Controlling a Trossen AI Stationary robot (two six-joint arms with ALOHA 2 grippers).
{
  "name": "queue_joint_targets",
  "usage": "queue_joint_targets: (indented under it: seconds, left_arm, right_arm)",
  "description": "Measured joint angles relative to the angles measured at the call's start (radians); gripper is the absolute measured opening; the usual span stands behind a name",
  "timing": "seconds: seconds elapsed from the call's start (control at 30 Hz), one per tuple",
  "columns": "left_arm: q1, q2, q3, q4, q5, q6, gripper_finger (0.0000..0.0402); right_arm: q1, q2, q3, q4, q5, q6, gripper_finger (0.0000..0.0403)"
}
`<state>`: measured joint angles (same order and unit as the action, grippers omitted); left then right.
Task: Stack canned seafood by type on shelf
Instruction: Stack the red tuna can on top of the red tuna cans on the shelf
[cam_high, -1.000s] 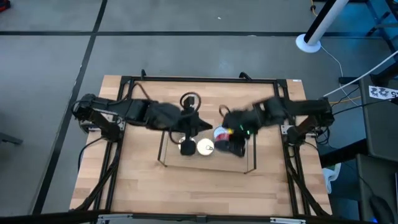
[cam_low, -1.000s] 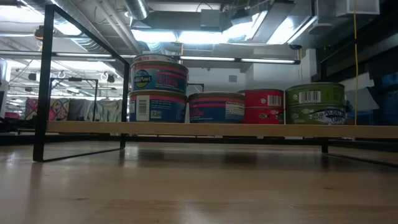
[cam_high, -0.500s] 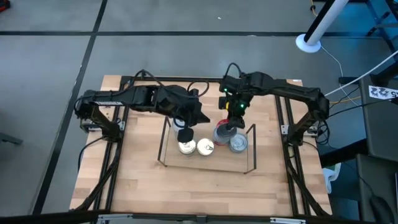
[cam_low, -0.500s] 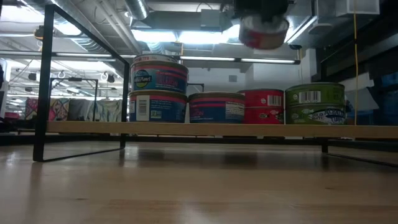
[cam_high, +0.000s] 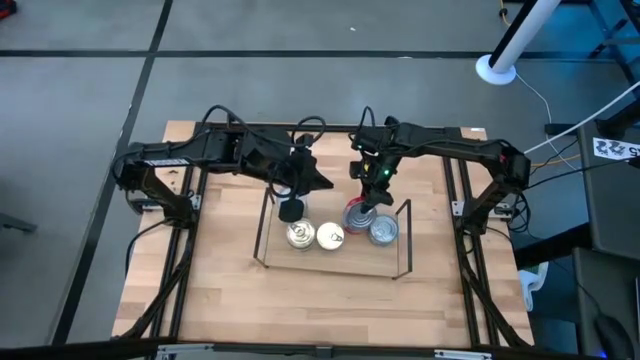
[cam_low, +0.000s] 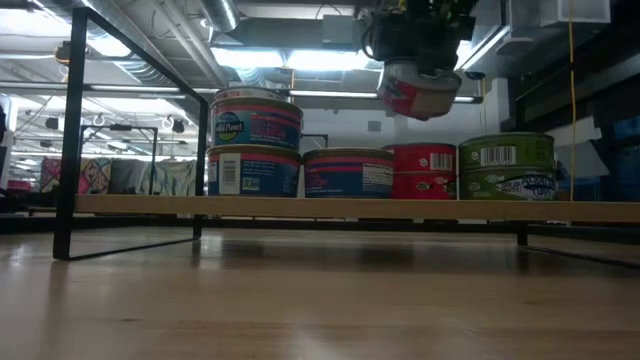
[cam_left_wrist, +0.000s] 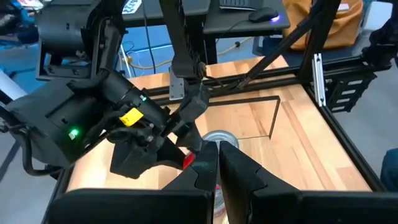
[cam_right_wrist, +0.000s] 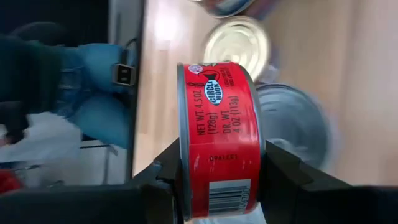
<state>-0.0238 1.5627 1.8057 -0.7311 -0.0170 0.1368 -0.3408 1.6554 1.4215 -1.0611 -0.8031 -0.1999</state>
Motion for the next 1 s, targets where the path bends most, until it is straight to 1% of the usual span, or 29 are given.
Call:
queue_joint_targets:
  seconds: [0.1, 0.33, 0.7, 1.0]
  left_arm:
    - [0.0, 0.004, 0.0, 0.0, 0.0, -0.003, 0.0013]
    - [-0.001, 0.004, 0.0, -0.001, 0.0, -0.011, 0.0013]
    - [-0.002, 0.004, 0.0, -0.02, 0.0, -0.06, 0.0013]
    - [-0.002, 0.005, 0.0, -0.02, 0.0, -0.059, 0.0013]
  right_arm:
    - [0.0, 0.004, -0.032, 0.042, -0.034, 0.001, 0.0136]
    - [0.0, 0.019, -0.089, 0.085, -0.017, 0.001, 0.0136]
    - [0.0, 0.036, -0.122, 0.106, -0.028, 0.006, 0.0136]
    - [0.0, 0.036, -0.122, 0.119, 0.002, 0.02, 0.0138]
